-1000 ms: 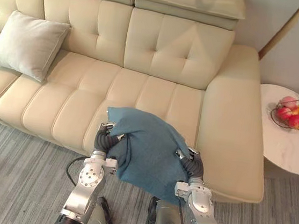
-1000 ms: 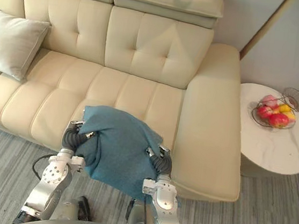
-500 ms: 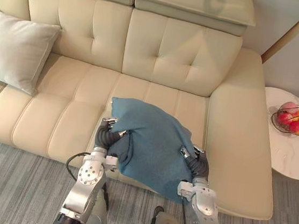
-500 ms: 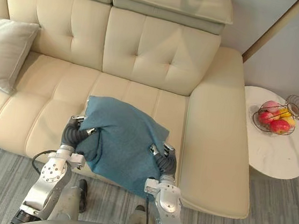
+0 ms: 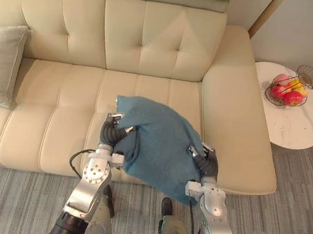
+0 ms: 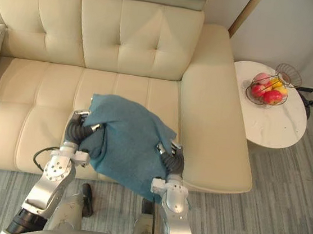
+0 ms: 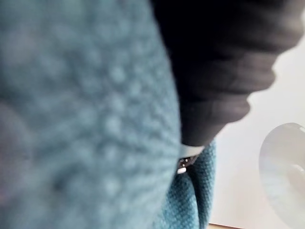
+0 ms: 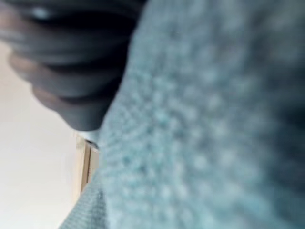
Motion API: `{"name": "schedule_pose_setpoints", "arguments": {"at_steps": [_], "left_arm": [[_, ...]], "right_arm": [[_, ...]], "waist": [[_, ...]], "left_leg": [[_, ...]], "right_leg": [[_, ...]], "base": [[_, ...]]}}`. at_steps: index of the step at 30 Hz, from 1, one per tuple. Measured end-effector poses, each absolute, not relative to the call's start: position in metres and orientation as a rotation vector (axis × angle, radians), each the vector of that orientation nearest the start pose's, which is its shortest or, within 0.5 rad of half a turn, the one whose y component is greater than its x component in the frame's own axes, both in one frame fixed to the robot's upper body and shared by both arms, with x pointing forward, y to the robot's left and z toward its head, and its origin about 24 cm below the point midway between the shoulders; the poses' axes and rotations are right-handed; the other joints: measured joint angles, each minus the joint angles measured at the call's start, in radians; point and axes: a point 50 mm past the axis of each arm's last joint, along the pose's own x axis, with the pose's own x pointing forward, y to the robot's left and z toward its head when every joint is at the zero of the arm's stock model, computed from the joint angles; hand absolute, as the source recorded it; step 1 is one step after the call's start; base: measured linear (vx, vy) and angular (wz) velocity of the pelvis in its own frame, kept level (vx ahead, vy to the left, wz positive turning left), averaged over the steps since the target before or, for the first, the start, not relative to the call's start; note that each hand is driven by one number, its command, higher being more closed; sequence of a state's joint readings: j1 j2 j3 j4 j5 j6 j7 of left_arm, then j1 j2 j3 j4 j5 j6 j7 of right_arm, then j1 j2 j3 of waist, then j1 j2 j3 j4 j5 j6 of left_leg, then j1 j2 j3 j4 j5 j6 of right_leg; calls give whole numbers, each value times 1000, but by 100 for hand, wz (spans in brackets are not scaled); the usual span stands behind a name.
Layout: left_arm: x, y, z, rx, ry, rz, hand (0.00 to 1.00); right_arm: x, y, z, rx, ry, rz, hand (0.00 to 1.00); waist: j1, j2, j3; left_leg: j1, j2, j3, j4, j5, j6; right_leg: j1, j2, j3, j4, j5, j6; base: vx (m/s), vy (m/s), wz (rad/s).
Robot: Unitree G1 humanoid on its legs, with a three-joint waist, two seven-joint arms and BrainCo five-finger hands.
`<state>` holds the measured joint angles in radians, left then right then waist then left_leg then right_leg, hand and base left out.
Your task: Pick up cushions and gather them together orderly.
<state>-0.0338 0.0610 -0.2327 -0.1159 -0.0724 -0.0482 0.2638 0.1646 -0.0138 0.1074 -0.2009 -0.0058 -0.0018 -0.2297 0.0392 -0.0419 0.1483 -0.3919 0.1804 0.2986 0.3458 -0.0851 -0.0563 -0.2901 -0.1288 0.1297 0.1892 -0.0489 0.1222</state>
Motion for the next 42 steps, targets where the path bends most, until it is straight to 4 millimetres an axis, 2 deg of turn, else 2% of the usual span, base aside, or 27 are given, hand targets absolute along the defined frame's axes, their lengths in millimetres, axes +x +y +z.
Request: {"name": "schedule_pose_setpoints", "arguments": {"at_steps": [5,6,7,8,10,13,14,16,17,18,19,20,21,24,25,26,27,29,30,32,34,37,41,42], "left_arm": [[277,120,120,-37,-341,116,100],[285,119,134,-34,-394,139,100],[288,120,139,-33,-412,146,100],[300,124,158,-29,-471,184,100],[314,127,190,-41,-566,245,100],[322,127,232,-84,-696,300,100],[324,124,249,-100,-747,311,100],[327,122,270,-96,-812,321,100],[329,121,289,-103,-859,327,100],[330,120,296,-100,-875,332,100],[333,120,315,-87,-916,345,100],[334,119,321,-86,-925,347,100],[336,119,335,-84,-950,352,100],[339,116,364,-68,-987,355,100],[338,110,382,-69,-1010,351,100],[335,107,400,-59,-1042,352,0],[333,105,409,-50,-1059,354,0],[320,99,439,-44,-1127,354,0],[315,96,451,-33,-1154,358,0],[312,93,462,-12,-1155,369,0],[315,91,465,28,-1121,371,0],[316,87,464,64,-1103,336,0],[319,93,463,53,-1075,337,0],[323,97,459,53,-1052,339,0]], "right_arm": [[260,-131,95,35,-227,-160,100],[269,-128,112,49,-288,-177,100],[273,-126,118,54,-311,-183,100],[288,-119,139,63,-381,-200,100],[302,-109,175,49,-506,-255,100],[309,-99,220,76,-660,-329,100],[309,-98,237,83,-722,-367,100],[308,-99,259,91,-801,-414,100],[305,-99,278,95,-872,-453,100],[304,-100,285,99,-897,-466,100],[300,-100,304,114,-966,-508,100],[299,-100,310,121,-986,-516,100],[296,-101,326,128,-1035,-542,100],[300,-102,354,150,-1071,-593,100],[300,-106,370,145,-1091,-623,100],[299,-111,387,146,-1117,-654,100],[297,-113,395,153,-1130,-666,100],[286,-122,424,163,-1189,-719,100],[279,-130,434,179,-1215,-757,0],[271,-139,447,221,-1239,-812,0],[268,-147,450,258,-1219,-859,0],[272,-160,446,334,-1150,-901,0],[279,-155,437,365,-1102,-874,0],[286,-153,428,351,-1070,-867,0]], "waist": [[8,6,3],[13,16,10],[14,20,12],[15,32,20],[19,54,33],[28,82,49],[36,89,53],[46,95,57],[47,106,62],[49,110,66],[52,121,78],[53,122,79],[60,126,91],[65,125,94],[65,124,96],[67,125,117],[67,124,122],[72,123,127],[74,123,146],[74,122,168],[73,114,182],[70,113,220],[63,104,250],[57,104,260]], "left_leg": [[-61,-17,4,-80,88,2],[-70,-22,-1,-105,114,2],[-74,-24,-2,-113,123,3],[-87,-29,-6,-142,148,-2],[-115,-37,-17,-193,194,-5],[-120,-53,-39,-292,270,-9],[-122,-57,-52,-329,302,-7],[-131,-59,-63,-370,332,-11],[-144,-60,-82,-400,358,-13],[-150,-60,-86,-411,368,-13],[-174,-60,-105,-424,386,-15],[-185,-60,-112,-424,391,-19],[-206,-58,-120,-424,394,-20],[-262,-56,-155,-424,413,-41],[-302,-53,-177,-424,428,-57],[-327,-50,-196,-424,441,-67],[-343,-49,-200,-424,449,-71],[-432,-41,-232,-424,480,-90],[-461,-35,-244,-424,481,-89],[-510,-32,-249,-424,488,-84],[-550,-33,-249,-424,491,-80],[-583,-38,-244,-424,498,-72],[-612,-41,-234,-424,500,-70],[-612,-42,-232,-424,500,-70]], "right_leg": [[-96,-1,9,-1,19,9],[-116,-1,6,5,26,11],[-124,-1,5,7,28,12],[-151,-1,0,15,31,9],[-201,0,-6,34,32,9],[-244,1,-28,54,34,12],[-261,2,-38,66,37,17],[-286,4,-51,77,33,17],[-306,6,-64,80,33,17],[-313,8,-68,81,32,17],[-334,9,-82,85,32,17],[-345,9,-85,87,32,17],[-365,10,-88,91,32,17],[-417,12,-98,100,33,17],[-450,14,-111,106,34,15],[-470,17,-121,111,34,15],[-485,17,-124,113,35,14],[-558,25,-145,114,39,8],[-582,31,-155,119,39,7],[-628,33,-168,136,35,4],[-672,32,-169,151,28,2],[-711,30,-161,169,20,1],[-760,29,-136,199,14,3],[-763,29,-135,202,14,3]], "base": [[-151,-31,2],[-137,-30,10],[-172,-27,13],[-151,-19,10],[-176,-31,19],[-96,-46,26],[-45,-49,24],[-24,-55,22],[-17,-52,23],[-16,-40,28],[-7,-23,17],[2,-29,17],[8,-24,7],[17,-51,11],[28,-68,19],[22,-56,18],[16,-60,14],[6,-65,13],[8,-50,10],[14,-39,9],[18,-43,6],[28,-59,5],[17,-87,-4],[-4,-71,-1]]}}
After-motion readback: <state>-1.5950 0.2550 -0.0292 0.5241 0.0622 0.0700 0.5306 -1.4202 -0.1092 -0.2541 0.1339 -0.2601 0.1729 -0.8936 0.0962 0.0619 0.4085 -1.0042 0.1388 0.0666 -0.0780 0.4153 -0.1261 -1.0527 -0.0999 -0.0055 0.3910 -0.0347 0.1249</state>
